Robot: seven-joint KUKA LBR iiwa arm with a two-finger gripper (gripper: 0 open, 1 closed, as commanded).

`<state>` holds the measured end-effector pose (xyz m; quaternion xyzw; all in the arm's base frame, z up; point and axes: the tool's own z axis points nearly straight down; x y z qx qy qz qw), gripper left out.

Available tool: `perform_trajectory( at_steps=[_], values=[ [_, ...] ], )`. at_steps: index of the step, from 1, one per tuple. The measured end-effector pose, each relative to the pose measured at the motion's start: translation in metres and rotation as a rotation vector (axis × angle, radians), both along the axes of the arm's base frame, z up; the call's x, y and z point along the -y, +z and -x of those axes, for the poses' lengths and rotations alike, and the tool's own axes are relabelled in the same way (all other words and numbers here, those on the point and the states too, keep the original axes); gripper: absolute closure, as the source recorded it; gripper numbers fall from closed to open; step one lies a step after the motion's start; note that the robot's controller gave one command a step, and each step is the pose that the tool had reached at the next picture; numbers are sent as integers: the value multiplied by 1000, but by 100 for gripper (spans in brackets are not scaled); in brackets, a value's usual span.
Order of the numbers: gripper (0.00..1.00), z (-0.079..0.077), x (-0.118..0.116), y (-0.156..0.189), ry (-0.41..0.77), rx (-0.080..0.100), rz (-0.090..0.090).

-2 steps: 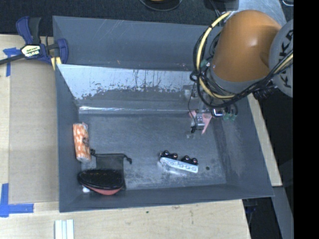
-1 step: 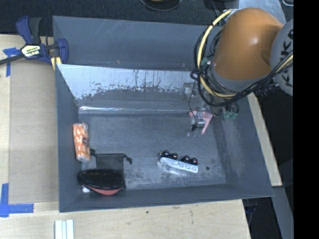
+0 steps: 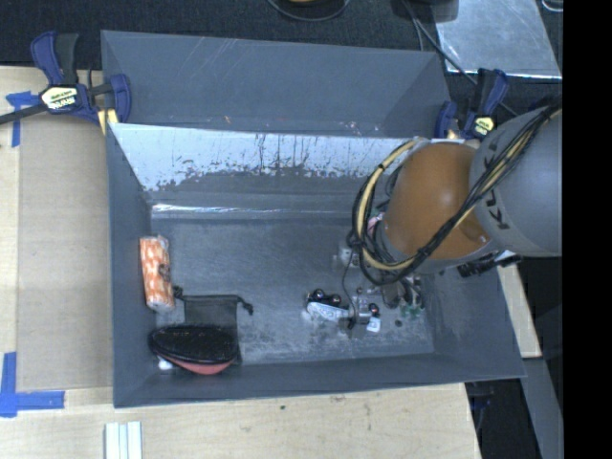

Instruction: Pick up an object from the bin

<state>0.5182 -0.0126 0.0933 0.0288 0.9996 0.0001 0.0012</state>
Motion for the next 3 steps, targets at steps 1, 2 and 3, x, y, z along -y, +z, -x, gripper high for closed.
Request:
perform_trajectory(
  at_steps=[1, 2, 3],
  values=[
    [0, 10, 4, 70, -15, 10, 0],
    [0, 10, -2, 7, -26, 2, 0],
    [0, 15, 11, -24, -133, 10, -1]
  ],
)
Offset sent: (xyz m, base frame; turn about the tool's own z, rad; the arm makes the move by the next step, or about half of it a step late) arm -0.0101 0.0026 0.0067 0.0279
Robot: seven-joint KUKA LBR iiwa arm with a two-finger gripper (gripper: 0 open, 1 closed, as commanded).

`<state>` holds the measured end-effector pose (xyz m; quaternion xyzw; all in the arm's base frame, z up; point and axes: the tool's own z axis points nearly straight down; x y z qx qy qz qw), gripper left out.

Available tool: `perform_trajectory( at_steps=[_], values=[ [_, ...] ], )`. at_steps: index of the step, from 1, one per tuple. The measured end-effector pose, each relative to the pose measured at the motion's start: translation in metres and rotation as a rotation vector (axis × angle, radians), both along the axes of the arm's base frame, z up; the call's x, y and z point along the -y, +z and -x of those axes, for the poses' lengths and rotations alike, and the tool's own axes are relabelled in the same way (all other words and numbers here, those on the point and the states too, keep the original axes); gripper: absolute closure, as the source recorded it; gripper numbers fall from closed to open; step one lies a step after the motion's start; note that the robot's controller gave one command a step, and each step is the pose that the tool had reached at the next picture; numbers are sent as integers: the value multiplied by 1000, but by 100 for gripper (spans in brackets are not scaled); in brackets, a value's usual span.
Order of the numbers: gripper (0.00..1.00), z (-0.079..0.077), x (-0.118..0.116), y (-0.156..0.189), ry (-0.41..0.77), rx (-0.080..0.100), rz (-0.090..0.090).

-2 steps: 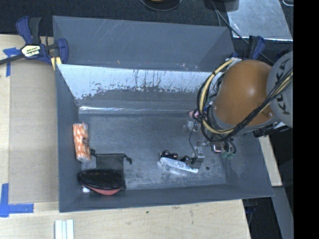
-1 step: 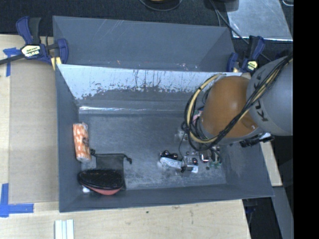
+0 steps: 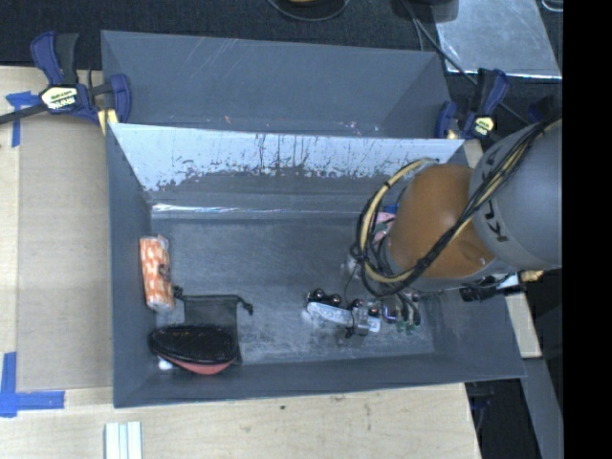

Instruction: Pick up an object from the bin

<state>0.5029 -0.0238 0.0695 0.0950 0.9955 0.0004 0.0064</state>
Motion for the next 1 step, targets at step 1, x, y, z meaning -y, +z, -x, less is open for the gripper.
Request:
perform_trajectory(
  at_steps=[1],
  values=[
    [100, -2, -17, 2, 53, -1, 2]
  ],
)
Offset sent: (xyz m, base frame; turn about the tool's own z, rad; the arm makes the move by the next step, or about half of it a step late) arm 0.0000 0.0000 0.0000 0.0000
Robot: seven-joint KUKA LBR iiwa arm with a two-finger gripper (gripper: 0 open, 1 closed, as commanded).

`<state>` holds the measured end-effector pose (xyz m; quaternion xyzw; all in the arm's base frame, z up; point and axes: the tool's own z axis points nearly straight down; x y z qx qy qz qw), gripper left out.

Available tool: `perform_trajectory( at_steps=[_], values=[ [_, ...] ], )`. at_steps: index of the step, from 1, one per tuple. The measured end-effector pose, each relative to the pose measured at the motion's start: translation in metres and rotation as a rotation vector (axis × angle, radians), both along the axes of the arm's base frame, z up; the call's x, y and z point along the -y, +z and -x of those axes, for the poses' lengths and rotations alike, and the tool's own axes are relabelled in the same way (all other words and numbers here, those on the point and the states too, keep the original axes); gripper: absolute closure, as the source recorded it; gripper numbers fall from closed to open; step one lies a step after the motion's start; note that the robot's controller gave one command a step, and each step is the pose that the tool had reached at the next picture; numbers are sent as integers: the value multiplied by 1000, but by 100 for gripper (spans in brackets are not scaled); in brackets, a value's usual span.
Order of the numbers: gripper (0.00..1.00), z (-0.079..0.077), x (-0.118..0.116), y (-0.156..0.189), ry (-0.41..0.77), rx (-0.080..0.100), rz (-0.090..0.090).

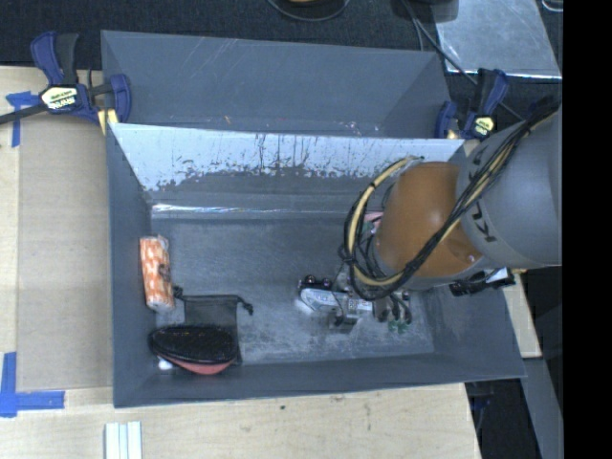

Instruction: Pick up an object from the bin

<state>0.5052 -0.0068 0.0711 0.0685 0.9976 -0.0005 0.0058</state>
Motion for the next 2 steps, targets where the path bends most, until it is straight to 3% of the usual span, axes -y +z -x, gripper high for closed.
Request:
perform_trajectory(
  at_steps=[2],
  values=[
    [100, 1, 0, 3, 0, -2, 0]
  ],
)
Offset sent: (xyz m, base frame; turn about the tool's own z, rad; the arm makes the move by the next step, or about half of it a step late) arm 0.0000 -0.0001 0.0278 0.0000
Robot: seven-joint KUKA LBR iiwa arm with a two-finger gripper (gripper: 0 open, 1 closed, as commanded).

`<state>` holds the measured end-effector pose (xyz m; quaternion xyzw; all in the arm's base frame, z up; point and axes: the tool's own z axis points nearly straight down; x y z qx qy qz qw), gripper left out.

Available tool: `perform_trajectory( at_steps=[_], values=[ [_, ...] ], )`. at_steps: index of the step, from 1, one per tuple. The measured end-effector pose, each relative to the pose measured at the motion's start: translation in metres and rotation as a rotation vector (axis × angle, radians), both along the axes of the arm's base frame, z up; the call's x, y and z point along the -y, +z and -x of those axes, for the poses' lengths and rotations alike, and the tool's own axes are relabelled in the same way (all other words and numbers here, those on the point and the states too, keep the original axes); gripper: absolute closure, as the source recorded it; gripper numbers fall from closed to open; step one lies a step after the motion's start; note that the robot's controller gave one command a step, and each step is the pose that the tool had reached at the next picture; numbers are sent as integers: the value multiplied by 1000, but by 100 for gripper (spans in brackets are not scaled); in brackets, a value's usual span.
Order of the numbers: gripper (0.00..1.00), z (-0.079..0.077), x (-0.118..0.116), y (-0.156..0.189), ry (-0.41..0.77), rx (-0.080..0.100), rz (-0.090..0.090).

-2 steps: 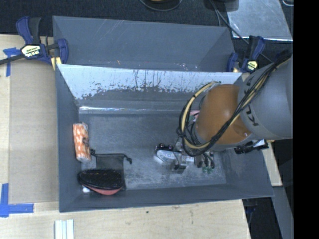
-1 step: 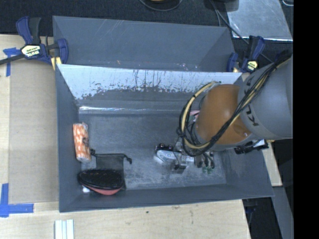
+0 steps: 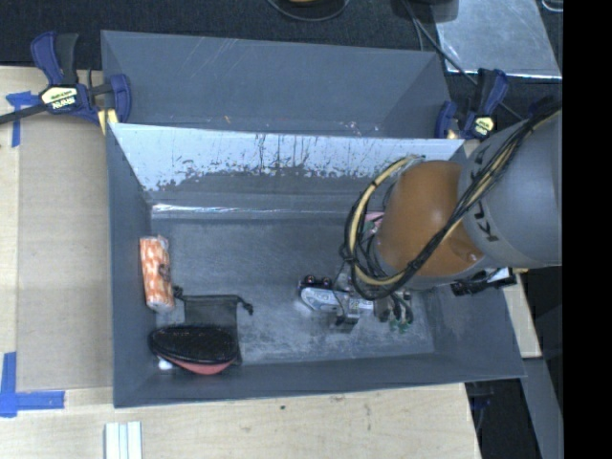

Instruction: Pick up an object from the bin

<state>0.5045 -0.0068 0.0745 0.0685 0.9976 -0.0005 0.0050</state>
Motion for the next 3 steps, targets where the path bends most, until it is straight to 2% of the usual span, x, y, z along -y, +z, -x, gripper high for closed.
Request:
perform_trajectory(
  at_steps=[1, 3],
  values=[
    [100, 2, 0, 12, 0, -6, 0],
    [100, 0, 0, 42, 1, -1, -1]
  ],
)
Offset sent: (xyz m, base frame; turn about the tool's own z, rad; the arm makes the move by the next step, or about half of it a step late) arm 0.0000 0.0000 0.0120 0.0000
